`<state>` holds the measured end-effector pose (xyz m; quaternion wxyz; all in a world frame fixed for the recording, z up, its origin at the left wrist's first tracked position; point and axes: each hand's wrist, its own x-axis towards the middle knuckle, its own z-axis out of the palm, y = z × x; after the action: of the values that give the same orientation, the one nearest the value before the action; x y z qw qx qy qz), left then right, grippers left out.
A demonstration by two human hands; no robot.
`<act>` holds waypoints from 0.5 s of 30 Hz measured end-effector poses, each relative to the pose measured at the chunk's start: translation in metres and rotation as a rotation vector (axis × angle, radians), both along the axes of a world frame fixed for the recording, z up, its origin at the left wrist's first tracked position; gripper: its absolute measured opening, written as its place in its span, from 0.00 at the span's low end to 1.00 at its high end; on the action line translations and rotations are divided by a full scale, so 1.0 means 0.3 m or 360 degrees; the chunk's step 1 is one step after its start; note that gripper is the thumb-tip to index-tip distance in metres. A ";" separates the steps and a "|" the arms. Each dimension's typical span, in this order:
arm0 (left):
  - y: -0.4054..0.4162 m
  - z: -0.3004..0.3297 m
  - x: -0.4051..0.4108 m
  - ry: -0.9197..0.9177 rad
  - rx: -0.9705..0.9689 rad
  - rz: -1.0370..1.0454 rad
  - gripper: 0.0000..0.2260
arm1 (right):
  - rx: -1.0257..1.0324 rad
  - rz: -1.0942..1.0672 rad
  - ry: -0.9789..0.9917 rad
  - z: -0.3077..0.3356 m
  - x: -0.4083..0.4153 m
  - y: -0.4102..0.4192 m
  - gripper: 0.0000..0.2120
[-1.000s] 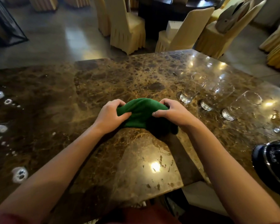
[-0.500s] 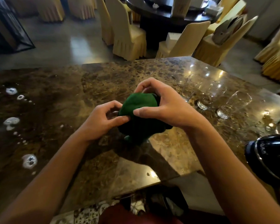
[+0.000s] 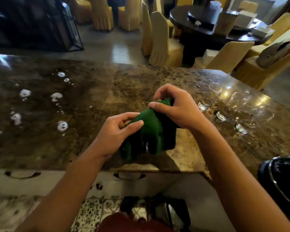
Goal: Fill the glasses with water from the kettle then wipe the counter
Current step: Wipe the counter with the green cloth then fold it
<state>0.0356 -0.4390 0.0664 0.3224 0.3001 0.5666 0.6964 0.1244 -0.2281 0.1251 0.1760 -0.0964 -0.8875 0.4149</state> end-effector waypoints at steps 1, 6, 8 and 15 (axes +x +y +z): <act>-0.024 0.004 0.025 -0.0035 0.0022 0.0059 0.15 | 0.0028 0.0029 -0.0040 -0.019 -0.003 -0.012 0.12; -0.146 -0.011 0.124 -0.0470 0.0174 0.0250 0.16 | -0.0208 0.0099 -0.0086 -0.145 -0.021 -0.149 0.13; -0.193 -0.025 0.145 -0.0554 0.0223 0.0339 0.16 | -0.0358 0.0069 -0.0107 -0.187 -0.015 -0.209 0.14; -0.344 -0.055 0.079 -0.0544 0.0227 0.0567 0.21 | -0.0906 0.0683 -0.0394 -0.251 0.014 -0.384 0.29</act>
<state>0.0594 -0.5422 0.0498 0.2636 0.0955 0.4972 0.8211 0.1286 -0.3431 0.0498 -0.0574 -0.0027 -0.7513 0.6574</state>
